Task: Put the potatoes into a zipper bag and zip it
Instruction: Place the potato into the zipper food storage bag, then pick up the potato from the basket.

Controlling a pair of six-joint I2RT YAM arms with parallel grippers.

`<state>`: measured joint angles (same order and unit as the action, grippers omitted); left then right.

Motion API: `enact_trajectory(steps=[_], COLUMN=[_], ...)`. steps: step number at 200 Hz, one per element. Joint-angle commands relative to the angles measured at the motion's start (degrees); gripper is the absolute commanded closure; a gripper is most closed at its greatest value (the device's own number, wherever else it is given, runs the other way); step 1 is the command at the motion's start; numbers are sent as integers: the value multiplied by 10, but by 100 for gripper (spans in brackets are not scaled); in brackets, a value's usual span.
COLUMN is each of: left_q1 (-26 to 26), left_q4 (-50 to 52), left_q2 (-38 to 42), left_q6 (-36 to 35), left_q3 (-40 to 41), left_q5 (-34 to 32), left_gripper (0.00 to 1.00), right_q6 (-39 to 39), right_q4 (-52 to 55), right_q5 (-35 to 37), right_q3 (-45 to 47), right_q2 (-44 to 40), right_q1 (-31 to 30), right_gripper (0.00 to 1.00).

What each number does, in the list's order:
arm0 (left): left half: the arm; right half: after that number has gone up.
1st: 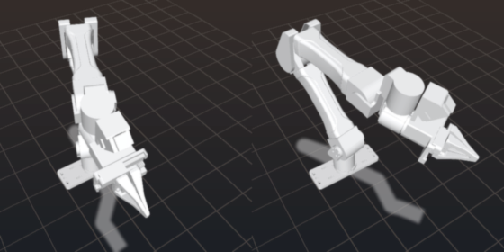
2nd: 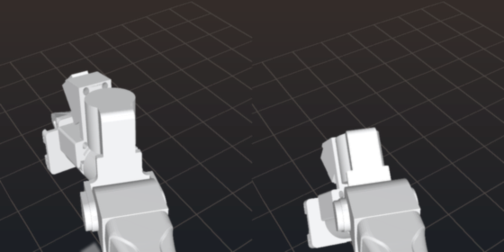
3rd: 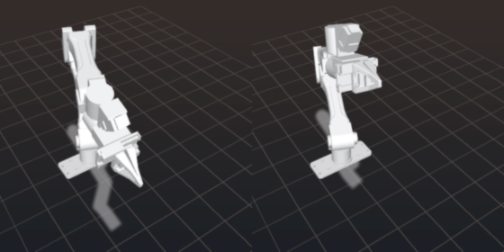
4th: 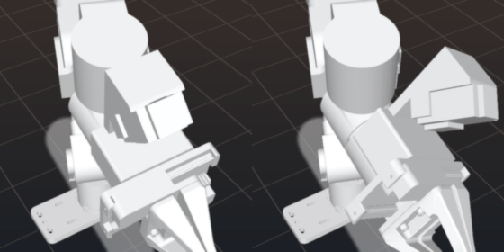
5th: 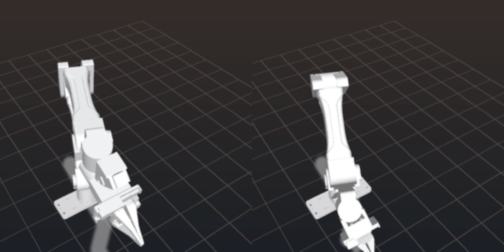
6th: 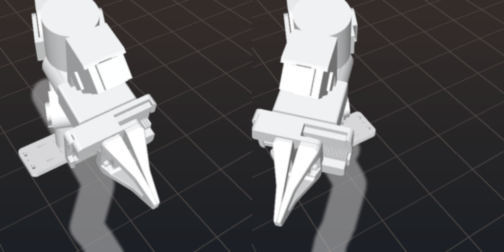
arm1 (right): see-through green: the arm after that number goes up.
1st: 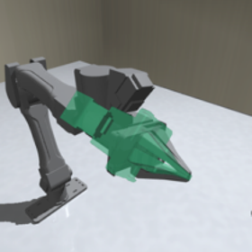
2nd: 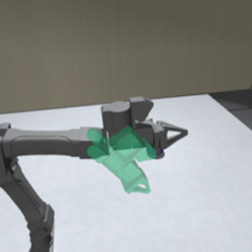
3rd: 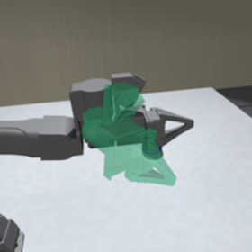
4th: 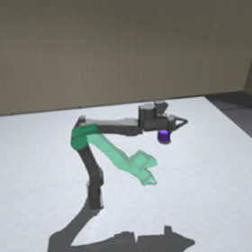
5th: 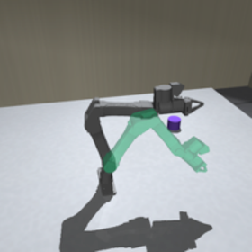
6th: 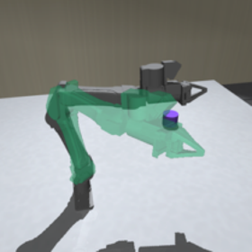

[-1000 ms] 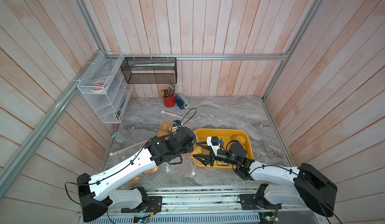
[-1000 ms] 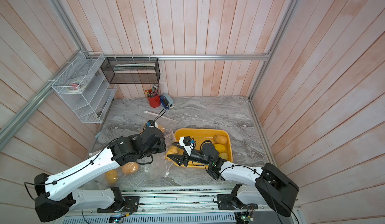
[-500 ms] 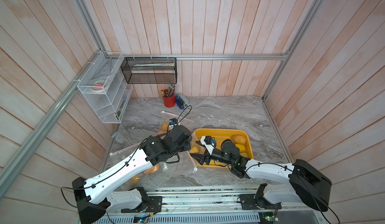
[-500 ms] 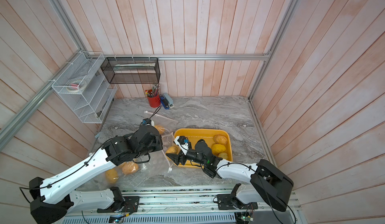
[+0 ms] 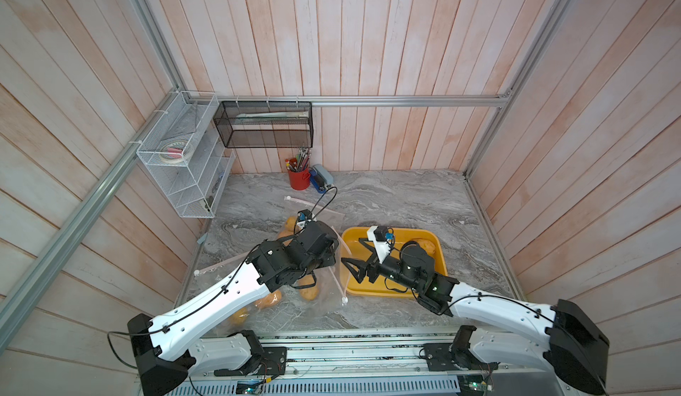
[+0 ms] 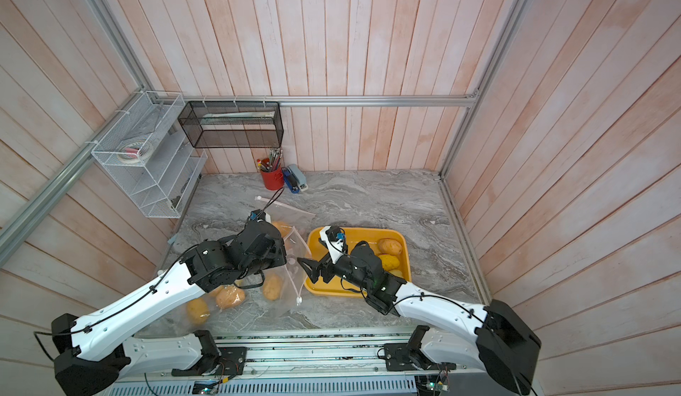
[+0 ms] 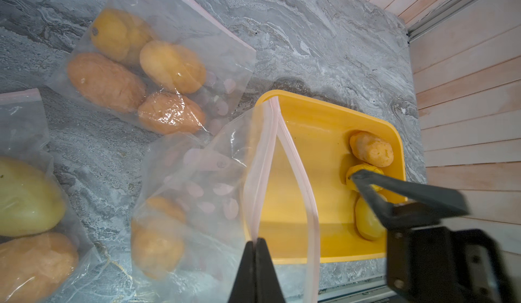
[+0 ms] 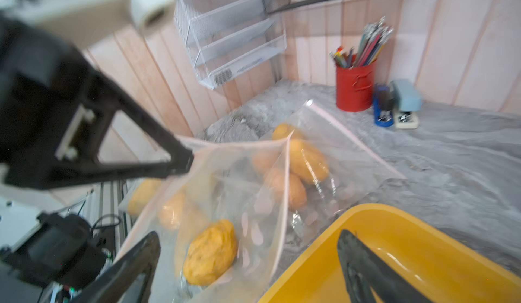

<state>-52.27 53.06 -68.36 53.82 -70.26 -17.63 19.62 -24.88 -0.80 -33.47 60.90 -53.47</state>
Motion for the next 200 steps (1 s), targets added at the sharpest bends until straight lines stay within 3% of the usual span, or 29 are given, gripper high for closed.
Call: enact_trajectory(steps=[1,26,50,69,99,147,200], left_q1=[3,3,4,4,3,4,4], left_q4=[8,1,-5,-5,-9,-10,-25], left_q2=[8,14,18,18,20,19,9], left_q6=[9,9,8,6,12,11,5], left_q3=[9,22,30,29,34,38,46], left_q5=[-14,-9,-7,-6,0,-4,8], left_gripper=[100,100,100,100,100,100,100], right_q6=[148,243,272,286,266,199,162], right_q4=[212,438,653,734,724,592,491], right_q5=[186,271,323,340,328,161,101], right_q3=[-59,-129,-227,-240,-185,-102,-38], right_q2=[-88,-163,-174,-175,-166,-124,-7], right_q1=[9,33,43,43,68,195,297], right_gripper=[2,2,2,2,2,2,2])
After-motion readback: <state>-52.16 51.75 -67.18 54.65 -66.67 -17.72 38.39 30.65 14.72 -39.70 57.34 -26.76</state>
